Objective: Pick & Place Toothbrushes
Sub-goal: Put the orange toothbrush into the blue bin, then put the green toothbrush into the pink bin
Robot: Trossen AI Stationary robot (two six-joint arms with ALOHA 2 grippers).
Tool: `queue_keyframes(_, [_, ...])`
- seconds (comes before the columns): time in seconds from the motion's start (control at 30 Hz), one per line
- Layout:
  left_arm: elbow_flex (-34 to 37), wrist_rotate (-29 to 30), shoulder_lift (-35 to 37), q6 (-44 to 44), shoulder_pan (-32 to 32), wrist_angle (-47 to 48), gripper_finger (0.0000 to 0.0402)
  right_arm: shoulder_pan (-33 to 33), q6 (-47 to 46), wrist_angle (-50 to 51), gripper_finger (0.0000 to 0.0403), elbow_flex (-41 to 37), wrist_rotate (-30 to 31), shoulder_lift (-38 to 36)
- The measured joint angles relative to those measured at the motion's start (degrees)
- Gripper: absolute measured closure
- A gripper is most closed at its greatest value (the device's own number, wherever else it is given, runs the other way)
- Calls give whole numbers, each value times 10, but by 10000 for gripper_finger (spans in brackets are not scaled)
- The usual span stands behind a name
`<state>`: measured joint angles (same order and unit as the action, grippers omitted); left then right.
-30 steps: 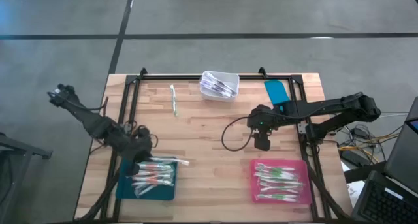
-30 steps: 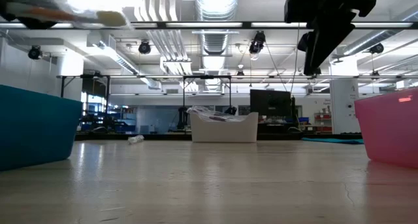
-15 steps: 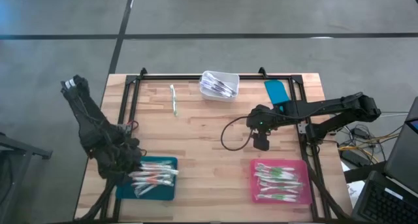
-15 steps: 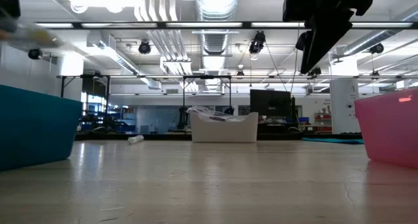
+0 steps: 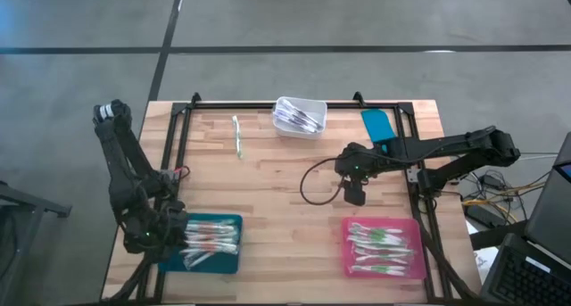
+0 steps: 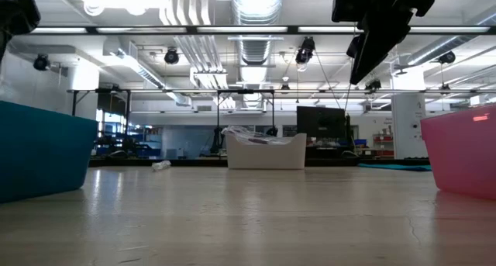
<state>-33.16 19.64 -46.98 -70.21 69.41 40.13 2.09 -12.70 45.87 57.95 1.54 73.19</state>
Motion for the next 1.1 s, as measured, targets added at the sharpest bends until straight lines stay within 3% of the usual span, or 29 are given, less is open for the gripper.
queue_keyframes(0.37, [53,-12,1,-81,7,-6,348,0,-2,-16,226,0,0,0])
queue_keyframes(0.63, [43,-99,2,-160,6,-20,336,0,-2,-20,206,0,13,0])
queue_keyframes(0.8, [43,-101,2,-214,5,-17,301,-1,-2,-21,202,0,36,0])
queue_keyframes(1.1, [41,-93,5,-236,3,-11,223,-1,-2,-22,225,0,36,0])
